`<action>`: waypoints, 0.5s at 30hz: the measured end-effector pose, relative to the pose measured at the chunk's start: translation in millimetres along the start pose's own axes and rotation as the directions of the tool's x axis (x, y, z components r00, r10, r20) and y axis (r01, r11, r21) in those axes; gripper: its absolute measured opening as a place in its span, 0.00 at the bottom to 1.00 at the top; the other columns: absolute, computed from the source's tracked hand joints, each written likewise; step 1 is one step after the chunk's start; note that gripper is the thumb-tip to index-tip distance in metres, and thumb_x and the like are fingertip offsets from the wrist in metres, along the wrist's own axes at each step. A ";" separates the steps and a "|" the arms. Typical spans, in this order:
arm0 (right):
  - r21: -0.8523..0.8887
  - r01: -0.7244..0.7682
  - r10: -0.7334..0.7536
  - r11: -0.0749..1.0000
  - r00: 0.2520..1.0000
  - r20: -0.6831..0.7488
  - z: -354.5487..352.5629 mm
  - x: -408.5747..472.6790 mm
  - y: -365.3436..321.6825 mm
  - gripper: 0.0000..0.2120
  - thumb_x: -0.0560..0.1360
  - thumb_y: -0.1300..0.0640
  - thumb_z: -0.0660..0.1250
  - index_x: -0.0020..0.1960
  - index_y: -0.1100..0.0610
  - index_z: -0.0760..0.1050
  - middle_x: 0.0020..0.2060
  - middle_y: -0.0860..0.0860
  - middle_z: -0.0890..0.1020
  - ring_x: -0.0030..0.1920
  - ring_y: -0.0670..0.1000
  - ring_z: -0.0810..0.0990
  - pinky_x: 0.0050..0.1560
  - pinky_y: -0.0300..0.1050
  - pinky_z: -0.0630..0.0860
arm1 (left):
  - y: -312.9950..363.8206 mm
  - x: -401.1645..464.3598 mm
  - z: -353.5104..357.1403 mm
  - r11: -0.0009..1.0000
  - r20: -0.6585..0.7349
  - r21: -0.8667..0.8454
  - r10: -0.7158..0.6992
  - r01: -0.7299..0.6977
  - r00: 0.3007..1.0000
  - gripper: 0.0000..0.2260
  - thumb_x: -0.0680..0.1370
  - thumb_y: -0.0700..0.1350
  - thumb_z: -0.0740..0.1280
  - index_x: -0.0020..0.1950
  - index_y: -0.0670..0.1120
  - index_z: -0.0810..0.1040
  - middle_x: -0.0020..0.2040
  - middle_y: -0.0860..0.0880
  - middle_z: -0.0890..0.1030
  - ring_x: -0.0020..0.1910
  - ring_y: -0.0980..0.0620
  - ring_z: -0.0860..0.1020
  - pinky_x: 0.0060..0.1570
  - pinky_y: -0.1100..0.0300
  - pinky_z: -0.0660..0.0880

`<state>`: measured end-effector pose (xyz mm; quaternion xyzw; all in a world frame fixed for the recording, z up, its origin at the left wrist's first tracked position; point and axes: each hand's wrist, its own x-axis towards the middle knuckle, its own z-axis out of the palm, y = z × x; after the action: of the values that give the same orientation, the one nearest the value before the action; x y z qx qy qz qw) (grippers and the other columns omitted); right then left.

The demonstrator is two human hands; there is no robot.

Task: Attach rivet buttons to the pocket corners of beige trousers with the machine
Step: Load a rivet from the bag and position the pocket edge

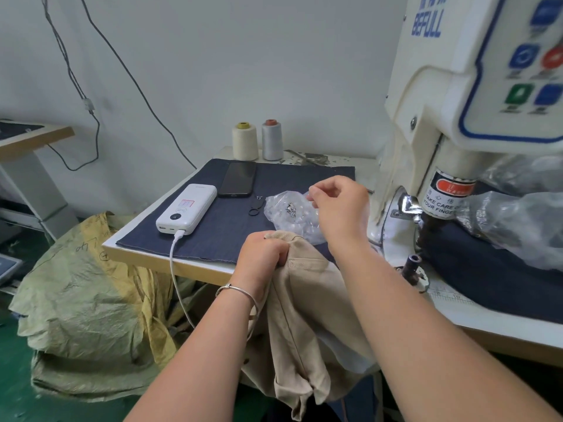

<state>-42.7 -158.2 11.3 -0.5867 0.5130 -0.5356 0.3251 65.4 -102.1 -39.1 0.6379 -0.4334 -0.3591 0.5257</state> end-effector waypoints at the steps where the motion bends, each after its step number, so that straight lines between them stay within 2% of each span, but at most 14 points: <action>1: 0.151 -0.090 0.089 0.984 0.996 0.017 -3.6 -3.0 -1.3 0.06 0.75 0.62 0.69 0.40 0.57 0.79 0.34 0.49 0.84 0.35 0.46 0.82 0.39 0.40 0.76 | 0.2 -1.1 0.1 1.000 -0.001 0.003 0.000 0.000 1.000 0.12 0.51 0.36 0.56 0.27 0.49 0.57 0.28 0.50 0.57 0.32 0.51 0.54 0.32 0.55 0.50; 3: 0.408 -0.298 0.261 0.863 0.954 0.146 -9.2 -4.9 -3.0 0.05 0.75 0.64 0.69 0.41 0.58 0.79 0.33 0.51 0.85 0.32 0.44 0.81 0.34 0.36 0.74 | 0.2 -2.8 0.5 1.000 -0.008 -0.013 -0.005 0.004 1.000 0.12 0.51 0.36 0.57 0.25 0.50 0.57 0.26 0.52 0.57 0.31 0.51 0.54 0.30 0.57 0.50; 5: 0.506 -0.418 0.346 0.755 0.908 0.234 -11.2 -3.4 -3.1 0.05 0.75 0.64 0.69 0.42 0.58 0.79 0.32 0.51 0.85 0.31 0.44 0.80 0.32 0.35 0.74 | -0.6 -3.6 1.0 1.000 -0.016 -0.016 -0.004 0.004 1.000 0.12 0.51 0.36 0.57 0.24 0.51 0.56 0.26 0.53 0.57 0.30 0.52 0.54 0.29 0.58 0.50; 6: 0.478 -0.404 0.347 0.780 0.915 0.207 -10.3 -1.0 -2.2 0.05 0.75 0.64 0.69 0.41 0.58 0.79 0.31 0.50 0.84 0.30 0.44 0.80 0.32 0.36 0.75 | -0.7 -3.8 1.4 1.000 -0.021 -0.012 -0.005 0.005 1.000 0.13 0.51 0.37 0.57 0.24 0.51 0.56 0.26 0.53 0.57 0.30 0.52 0.53 0.29 0.59 0.50; 9: 0.171 -0.221 0.215 0.960 0.975 0.051 -4.5 8.4 0.1 0.07 0.75 0.62 0.68 0.38 0.55 0.78 0.31 0.49 0.84 0.33 0.46 0.82 0.41 0.44 0.81 | -0.8 -4.6 2.1 1.000 -0.032 -0.003 -0.012 0.012 0.999 0.12 0.51 0.36 0.57 0.25 0.51 0.56 0.25 0.53 0.56 0.29 0.52 0.53 0.28 0.60 0.51; 12: -0.034 -0.074 0.076 0.997 0.995 0.062 1.4 20.4 0.8 0.10 0.74 0.61 0.67 0.35 0.52 0.76 0.35 0.49 0.84 0.40 0.51 0.84 0.47 0.51 0.80 | -0.3 -6.1 2.7 1.000 -0.037 -0.026 -0.005 0.004 0.999 0.12 0.51 0.36 0.56 0.25 0.50 0.56 0.25 0.54 0.56 0.28 0.53 0.53 0.23 0.63 0.52; 15: -0.194 0.063 -0.032 0.979 0.987 0.155 10.0 31.1 5.2 0.08 0.74 0.59 0.67 0.37 0.51 0.77 0.36 0.47 0.83 0.41 0.52 0.83 0.44 0.48 0.79 | 0.5 -4.6 2.0 1.000 -0.032 -0.022 -0.007 0.006 0.999 0.12 0.51 0.36 0.56 0.26 0.49 0.56 0.25 0.54 0.57 0.28 0.53 0.53 0.23 0.63 0.52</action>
<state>-37.5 -190.7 13.5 -0.6673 0.5236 -0.4432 0.2901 61.8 -98.6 -39.0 0.6393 -0.4189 -0.3551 0.5383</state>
